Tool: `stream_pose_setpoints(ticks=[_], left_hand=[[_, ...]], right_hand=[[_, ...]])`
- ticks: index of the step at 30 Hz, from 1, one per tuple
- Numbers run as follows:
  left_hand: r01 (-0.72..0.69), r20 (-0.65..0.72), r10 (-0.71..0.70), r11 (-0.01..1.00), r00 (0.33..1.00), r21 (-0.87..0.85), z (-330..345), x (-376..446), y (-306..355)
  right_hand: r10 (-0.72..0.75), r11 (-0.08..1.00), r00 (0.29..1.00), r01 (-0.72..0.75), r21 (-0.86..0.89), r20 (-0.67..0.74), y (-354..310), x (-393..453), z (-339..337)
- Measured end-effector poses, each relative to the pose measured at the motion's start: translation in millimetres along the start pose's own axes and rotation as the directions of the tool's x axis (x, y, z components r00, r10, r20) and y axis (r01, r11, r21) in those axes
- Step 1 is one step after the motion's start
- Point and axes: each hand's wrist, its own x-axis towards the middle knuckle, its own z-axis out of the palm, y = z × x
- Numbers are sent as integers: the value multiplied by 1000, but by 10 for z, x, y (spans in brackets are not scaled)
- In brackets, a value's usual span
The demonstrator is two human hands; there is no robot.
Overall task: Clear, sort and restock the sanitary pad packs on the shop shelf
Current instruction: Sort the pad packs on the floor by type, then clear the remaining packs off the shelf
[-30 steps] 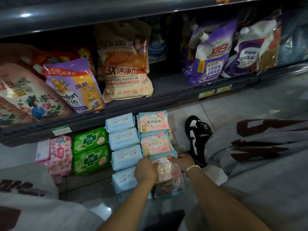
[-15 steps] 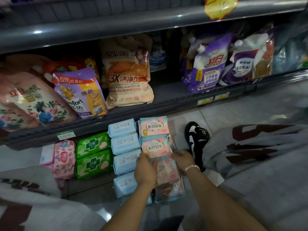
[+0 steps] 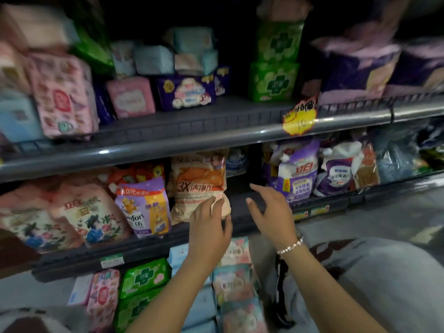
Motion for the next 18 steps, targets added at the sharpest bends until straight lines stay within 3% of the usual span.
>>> stream_pose_setpoints(ticks=[3, 8, 13, 18], left_hand=[[-124, -113, 132, 990, 985, 71, -313, 523, 99], [-188, -153, 197, 979, 968, 73, -613, 1400, 283], [-282, -129, 298, 951, 946, 129, -650, 2252, 496], [-223, -2, 224, 973, 975, -55, -431, 3032, 770]], right_hand=[[-243, 959, 960, 216, -181, -142, -183, 447, -281], [-357, 903, 902, 265, -339, -244, -322, 1182, -587], [-334, 908, 877, 201, -368, -346, -267, 1892, -759], [-227, 948, 886, 105, -302, -404, 46, 2433, -758]])
